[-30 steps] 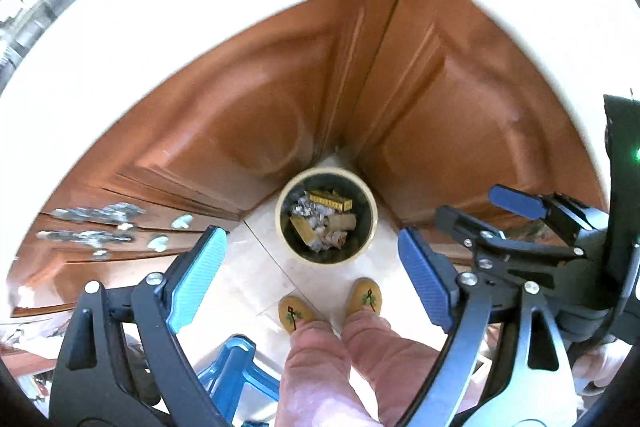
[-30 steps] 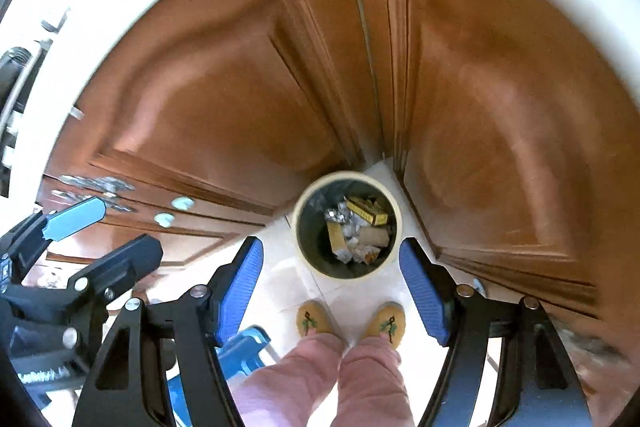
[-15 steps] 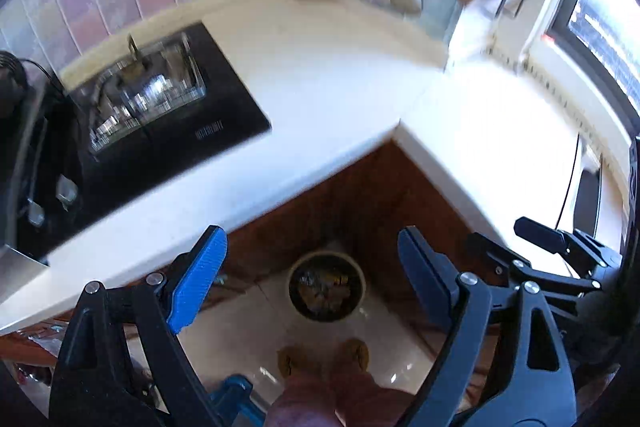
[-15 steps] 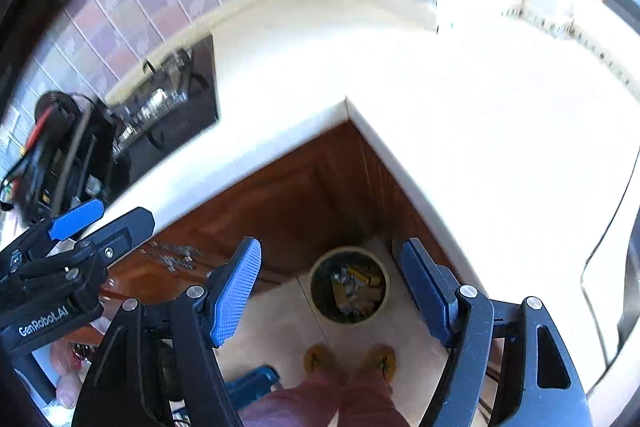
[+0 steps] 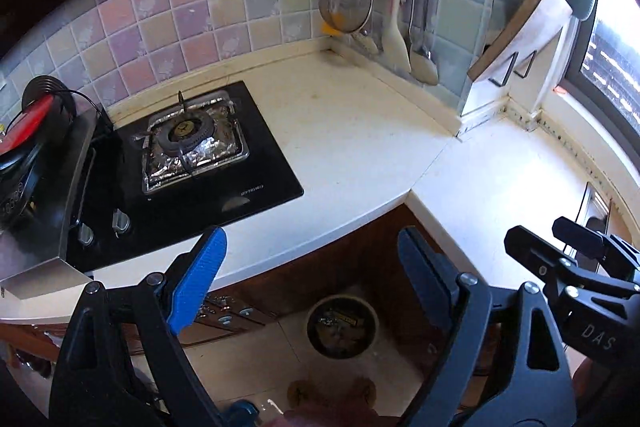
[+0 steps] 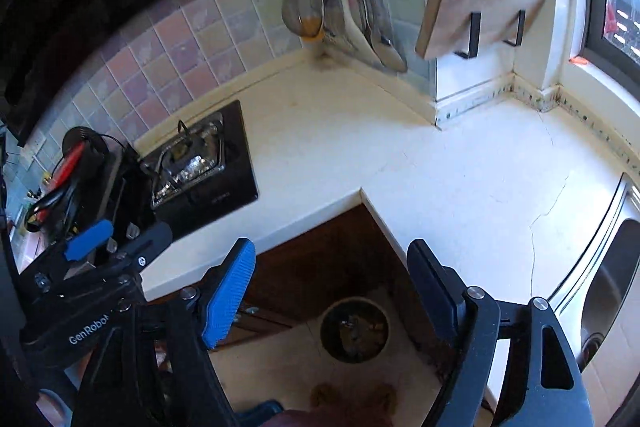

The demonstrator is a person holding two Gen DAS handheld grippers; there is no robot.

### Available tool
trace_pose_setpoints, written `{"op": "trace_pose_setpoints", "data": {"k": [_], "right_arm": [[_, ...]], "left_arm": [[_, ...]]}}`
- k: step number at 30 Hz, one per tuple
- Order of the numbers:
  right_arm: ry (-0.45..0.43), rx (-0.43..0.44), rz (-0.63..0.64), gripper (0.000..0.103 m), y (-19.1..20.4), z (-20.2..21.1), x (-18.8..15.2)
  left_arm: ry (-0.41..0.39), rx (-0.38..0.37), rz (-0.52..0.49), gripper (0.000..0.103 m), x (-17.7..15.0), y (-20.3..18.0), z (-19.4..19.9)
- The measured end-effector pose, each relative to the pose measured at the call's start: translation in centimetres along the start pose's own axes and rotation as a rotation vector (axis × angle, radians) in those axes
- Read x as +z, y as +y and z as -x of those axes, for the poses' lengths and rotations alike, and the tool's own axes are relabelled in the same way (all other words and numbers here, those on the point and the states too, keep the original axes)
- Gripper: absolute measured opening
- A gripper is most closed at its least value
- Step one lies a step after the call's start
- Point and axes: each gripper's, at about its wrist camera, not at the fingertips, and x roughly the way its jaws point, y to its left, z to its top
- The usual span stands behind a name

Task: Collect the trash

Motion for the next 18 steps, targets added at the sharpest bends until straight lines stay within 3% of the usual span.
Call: {"op": "trace_pose_setpoints", "data": {"k": [9, 18], "right_arm": [[-0.076, -0.016, 0.004, 0.080, -0.4, 3.6, -0.8], [-0.100, -0.043, 0.003, 0.080, -0.9, 5.4, -1.3]], "left_arm": [[-0.075, -0.004, 0.001, 0.086, 0.2, -1.3, 2.7], [-0.092, -0.014, -0.002, 0.086, -0.2, -2.0, 4.3]]}}
